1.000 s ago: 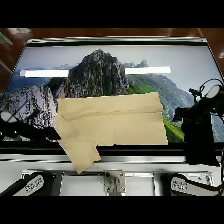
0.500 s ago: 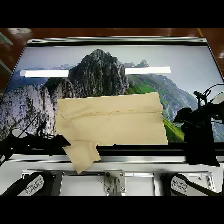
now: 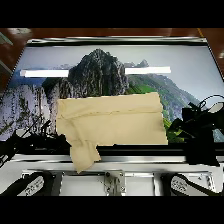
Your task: Fold the shirts.
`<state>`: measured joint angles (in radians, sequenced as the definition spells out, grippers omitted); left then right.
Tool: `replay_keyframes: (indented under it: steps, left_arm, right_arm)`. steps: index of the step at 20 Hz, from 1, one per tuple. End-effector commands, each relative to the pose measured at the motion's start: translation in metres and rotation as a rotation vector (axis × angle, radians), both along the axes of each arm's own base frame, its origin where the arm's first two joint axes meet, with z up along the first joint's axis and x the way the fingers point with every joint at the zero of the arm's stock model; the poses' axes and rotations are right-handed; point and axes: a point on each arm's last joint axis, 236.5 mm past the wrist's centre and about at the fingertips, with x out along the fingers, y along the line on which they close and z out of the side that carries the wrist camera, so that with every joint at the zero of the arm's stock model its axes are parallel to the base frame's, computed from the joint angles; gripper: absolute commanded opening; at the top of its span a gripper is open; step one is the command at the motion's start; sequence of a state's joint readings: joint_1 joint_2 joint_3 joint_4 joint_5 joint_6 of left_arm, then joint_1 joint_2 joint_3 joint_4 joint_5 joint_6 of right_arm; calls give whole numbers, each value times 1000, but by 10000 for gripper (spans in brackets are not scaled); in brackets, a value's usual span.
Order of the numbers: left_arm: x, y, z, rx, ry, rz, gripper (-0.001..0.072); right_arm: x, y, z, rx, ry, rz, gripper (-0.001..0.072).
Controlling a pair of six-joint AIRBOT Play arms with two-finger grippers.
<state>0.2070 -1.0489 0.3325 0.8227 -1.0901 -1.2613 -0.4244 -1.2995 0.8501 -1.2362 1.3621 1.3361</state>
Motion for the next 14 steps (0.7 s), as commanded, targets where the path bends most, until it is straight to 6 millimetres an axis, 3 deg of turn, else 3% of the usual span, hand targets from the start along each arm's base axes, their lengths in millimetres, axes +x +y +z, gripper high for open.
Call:
replay_keyframes:
  steps: [1,5,11,12,14]
  left_arm:
    - [-1,-4,7,-15,-24,-24,37]
    - [5,-4,23,-13,-84,-39,37]
    - [23,-1,40,0,-152,-43,37]
    - [26,1,39,9,-163,-33,37]
    - [32,4,40,21,-181,-24,37]
  right_arm:
    - [-13,15,-15,74,9,-33,673]
    - [-21,13,-29,45,30,-64,672]
    - [-25,31,-57,8,67,-91,666]
    - [-22,34,-60,12,71,-108,557]
    - [-14,44,-59,42,45,-110,193]
